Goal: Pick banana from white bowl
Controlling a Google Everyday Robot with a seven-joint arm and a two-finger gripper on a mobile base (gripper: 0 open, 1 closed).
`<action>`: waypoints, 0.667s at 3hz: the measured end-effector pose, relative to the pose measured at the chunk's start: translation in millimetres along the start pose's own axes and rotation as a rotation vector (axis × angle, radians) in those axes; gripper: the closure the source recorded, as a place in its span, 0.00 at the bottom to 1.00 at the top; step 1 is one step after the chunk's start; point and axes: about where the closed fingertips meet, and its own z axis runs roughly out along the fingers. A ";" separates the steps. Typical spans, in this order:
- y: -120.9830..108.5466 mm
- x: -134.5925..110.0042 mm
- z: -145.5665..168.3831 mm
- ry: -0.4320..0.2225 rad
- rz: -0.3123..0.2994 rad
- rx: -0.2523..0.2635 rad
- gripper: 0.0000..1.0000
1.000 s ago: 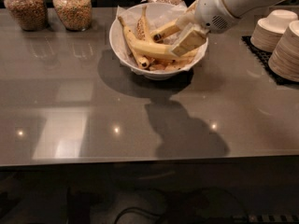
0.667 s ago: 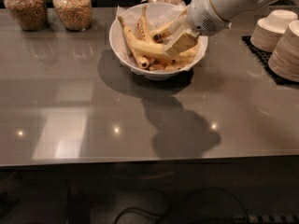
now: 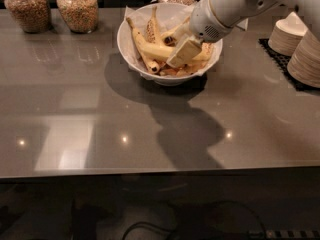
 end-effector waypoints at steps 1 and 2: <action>-3.1 4.2 12.6 0.012 0.010 -0.017 0.39; -6.5 11.7 23.2 0.027 0.026 -0.029 0.42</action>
Offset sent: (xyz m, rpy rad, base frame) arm 0.0243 -0.0032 -0.0322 -0.0237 0.0649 -0.0286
